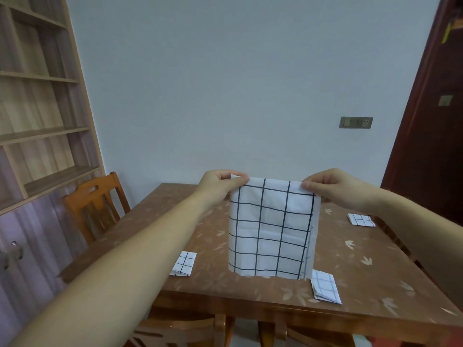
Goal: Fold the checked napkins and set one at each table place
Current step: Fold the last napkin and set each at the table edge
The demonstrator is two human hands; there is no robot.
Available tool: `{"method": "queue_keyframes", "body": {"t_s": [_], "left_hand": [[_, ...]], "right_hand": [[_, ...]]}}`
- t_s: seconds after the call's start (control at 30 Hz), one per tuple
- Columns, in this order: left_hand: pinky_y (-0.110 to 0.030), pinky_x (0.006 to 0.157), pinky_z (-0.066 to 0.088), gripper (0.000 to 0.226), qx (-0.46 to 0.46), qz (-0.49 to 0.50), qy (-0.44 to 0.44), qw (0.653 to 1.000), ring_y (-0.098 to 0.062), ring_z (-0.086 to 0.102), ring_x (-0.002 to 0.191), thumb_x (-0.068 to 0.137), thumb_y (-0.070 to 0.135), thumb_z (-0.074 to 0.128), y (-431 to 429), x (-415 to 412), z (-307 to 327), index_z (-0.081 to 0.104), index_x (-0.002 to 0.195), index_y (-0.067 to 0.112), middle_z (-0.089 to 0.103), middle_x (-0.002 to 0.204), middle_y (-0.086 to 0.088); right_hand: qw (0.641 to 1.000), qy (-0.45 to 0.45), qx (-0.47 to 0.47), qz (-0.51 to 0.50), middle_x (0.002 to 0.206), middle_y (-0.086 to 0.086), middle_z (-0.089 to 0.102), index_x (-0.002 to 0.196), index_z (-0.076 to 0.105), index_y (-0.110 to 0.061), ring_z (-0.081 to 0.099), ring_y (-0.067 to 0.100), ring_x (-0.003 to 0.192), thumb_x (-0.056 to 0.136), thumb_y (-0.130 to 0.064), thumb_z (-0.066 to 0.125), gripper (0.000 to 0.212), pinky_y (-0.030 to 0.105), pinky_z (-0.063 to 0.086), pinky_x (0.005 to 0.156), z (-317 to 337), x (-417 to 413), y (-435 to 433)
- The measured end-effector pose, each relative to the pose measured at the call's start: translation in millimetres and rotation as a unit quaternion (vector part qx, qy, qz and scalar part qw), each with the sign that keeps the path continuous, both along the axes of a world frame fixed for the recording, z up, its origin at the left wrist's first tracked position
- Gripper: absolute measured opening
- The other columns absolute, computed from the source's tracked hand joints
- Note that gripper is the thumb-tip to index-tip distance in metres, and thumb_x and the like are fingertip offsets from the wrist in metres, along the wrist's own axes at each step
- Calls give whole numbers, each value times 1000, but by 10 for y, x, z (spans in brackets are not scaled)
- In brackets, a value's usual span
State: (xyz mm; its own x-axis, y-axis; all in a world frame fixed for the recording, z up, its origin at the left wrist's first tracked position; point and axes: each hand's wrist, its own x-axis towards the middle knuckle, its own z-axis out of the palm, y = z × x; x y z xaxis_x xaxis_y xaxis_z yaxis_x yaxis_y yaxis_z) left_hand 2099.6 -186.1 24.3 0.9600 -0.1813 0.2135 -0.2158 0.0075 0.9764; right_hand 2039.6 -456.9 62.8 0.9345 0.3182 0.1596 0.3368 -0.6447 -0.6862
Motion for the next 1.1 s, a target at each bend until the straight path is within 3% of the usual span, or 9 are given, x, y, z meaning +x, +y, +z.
{"method": "queue_keyframes", "body": {"t_s": [0.07,0.2,0.3,0.37,0.43,0.53,0.67,0.8,1.1], "left_hand": [[-41,90,53,13,-34,-16,32,999,-23,69,84,83,26,76,-47,-20,-46,76,87,14,75,89,-8],[-45,92,53,29,5,-44,56,997,-25,69,86,79,28,78,-55,-70,-240,71,88,2,75,94,-13],[-48,90,50,66,27,-36,36,998,-26,62,86,63,51,86,-46,-63,-355,68,98,-2,68,97,-19],[-44,88,51,65,4,-18,35,999,-27,63,86,65,54,84,-54,-69,-342,69,98,0,69,96,-17],[-45,91,55,43,-33,-7,41,999,-29,70,93,82,36,76,-75,-85,-307,70,100,-3,73,102,-17],[-40,88,57,21,-81,1,52,995,-28,71,98,89,25,69,-97,-92,-273,73,99,6,75,103,-13],[-40,88,56,22,-94,18,74,993,-26,71,98,90,30,68,-64,-37,-284,72,98,10,75,103,-10],[-44,93,54,45,-30,-26,121,992,-27,70,101,83,39,74,18,-4,-376,69,110,4,73,108,-14],[-25,61,56,13,-29,-42,145,988,-17,71,71,91,18,67,-6,-45,-494,70,92,5,73,86,-9]], "right_hand": [[993,35,110,0,80,6,65,87,67,4,60,15,75,100,-21,50,33,27,52,77,-21,12,40],[961,64,265,-38,81,5,74,91,70,-5,68,18,76,99,-17,50,25,22,57,64,-36,24,109],[921,134,361,-55,95,13,71,113,67,0,68,25,87,97,-40,46,47,27,60,69,-72,10,103],[894,202,399,-19,108,15,71,113,71,-9,71,27,96,86,-62,45,65,32,61,71,-136,-28,123],[897,230,378,2,125,12,67,121,69,-14,65,27,113,70,-68,64,75,37,58,85,-258,-25,159],[928,217,300,-48,128,8,66,135,54,-8,62,26,119,73,-38,73,71,45,47,103,-444,18,208],[941,211,263,-37,115,8,72,124,62,-5,69,27,106,82,-5,70,43,43,54,93,-536,27,295],[938,186,283,-76,106,12,75,114,66,-2,73,27,94,88,-4,65,25,32,60,71,-497,46,268],[934,166,282,-142,104,17,74,109,68,1,71,33,95,90,-7,65,21,41,56,84,-599,138,156]]}}
